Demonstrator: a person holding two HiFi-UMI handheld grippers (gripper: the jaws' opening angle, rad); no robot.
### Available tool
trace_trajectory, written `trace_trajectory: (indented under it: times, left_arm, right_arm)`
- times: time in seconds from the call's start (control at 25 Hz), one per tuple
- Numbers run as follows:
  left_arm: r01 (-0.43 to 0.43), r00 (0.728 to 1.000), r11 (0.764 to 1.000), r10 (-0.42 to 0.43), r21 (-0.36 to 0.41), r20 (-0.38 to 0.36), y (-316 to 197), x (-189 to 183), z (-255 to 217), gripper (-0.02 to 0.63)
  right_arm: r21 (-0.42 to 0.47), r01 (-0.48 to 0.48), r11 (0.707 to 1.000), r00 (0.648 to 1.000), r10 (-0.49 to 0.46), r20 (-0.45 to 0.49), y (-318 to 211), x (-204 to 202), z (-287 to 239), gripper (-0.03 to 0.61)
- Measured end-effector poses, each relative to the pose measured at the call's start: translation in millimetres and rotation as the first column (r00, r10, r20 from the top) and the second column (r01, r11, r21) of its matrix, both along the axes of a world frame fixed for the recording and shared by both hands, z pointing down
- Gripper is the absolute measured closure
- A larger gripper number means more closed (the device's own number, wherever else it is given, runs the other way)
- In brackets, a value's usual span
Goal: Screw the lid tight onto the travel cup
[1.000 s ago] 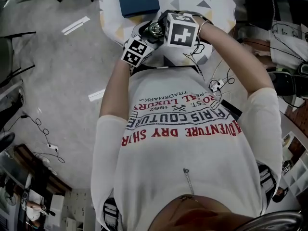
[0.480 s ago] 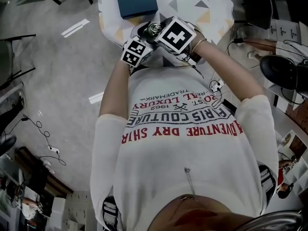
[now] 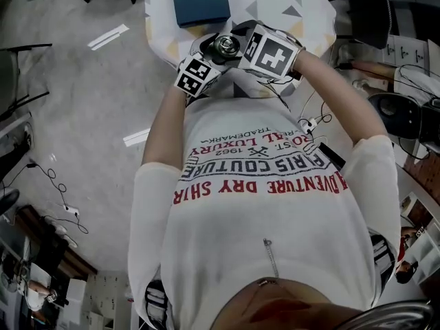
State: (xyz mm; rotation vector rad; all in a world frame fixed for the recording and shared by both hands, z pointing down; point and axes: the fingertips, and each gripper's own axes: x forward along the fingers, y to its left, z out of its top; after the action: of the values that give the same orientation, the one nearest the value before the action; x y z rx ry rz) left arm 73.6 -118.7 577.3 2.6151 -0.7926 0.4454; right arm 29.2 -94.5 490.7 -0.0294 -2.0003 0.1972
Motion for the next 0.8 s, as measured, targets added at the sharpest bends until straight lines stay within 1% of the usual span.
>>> trace_trajectory:
  times: [0.08, 0.2, 0.28, 0.4, 0.6, 0.64, 0.72, 0.8]
  left_arm:
    - [0.002, 1.000, 1.000, -0.002, -0.002, -0.003, -1.2, -0.4, -2.1, 0.199]
    - [0.000, 1.000, 1.000, 0.000, -0.006, 0.003, -0.8, -1.6, -1.0, 0.199]
    - [0.000, 1.000, 1.000, 0.000, -0.007, 0.009, -0.2, -1.9, -1.3, 0.199]
    - [-0.007, 1.000, 1.000, 0.007, -0.003, 0.008, 1.0, -1.2, -2.0, 0.199]
    - [-0.004, 1.000, 1.000, 0.004, -0.008, 0.010, 0.9, -2.1, -3.1, 0.199]
    - [-0.008, 1.000, 1.000, 0.008, -0.009, 0.013, 1.3, -2.5, -2.5, 0.199]
    - [-0.009, 1.000, 1.000, 0.010, -0.007, 0.014, 1.6, -2.8, -3.1, 0.199]
    - [-0.006, 1.000, 1.000, 0.006, -0.006, 0.013, 1.8, -2.9, -2.8, 0.199]
  right_arm:
    - [0.047, 0.139, 0.989, 0.990, -0.138, -0.017, -2.6, 1.6, 0.0, 0.281]
    - [0.072, 0.333, 0.940, 0.942, -0.330, -0.057, -2.9, 4.6, 1.9, 0.281]
    - [0.063, 0.406, 0.912, 0.914, -0.403, -0.058, -3.0, 5.0, 0.5, 0.281]
    - [0.045, 0.472, 0.881, 0.882, -0.470, -0.048, -3.5, 3.4, -2.4, 0.284]
    - [-0.005, 0.549, 0.836, 0.835, -0.549, -0.038, 2.0, 1.8, -1.3, 0.350]
    - [-0.010, 0.557, 0.831, 0.830, -0.557, -0.036, 2.3, 1.2, -1.4, 0.353]
    - [-0.016, 0.549, 0.836, 0.835, -0.549, -0.027, 2.4, 1.1, -2.1, 0.356]
    - [-0.027, 0.509, 0.860, 0.861, -0.509, -0.014, 3.5, 2.3, -2.4, 0.356]
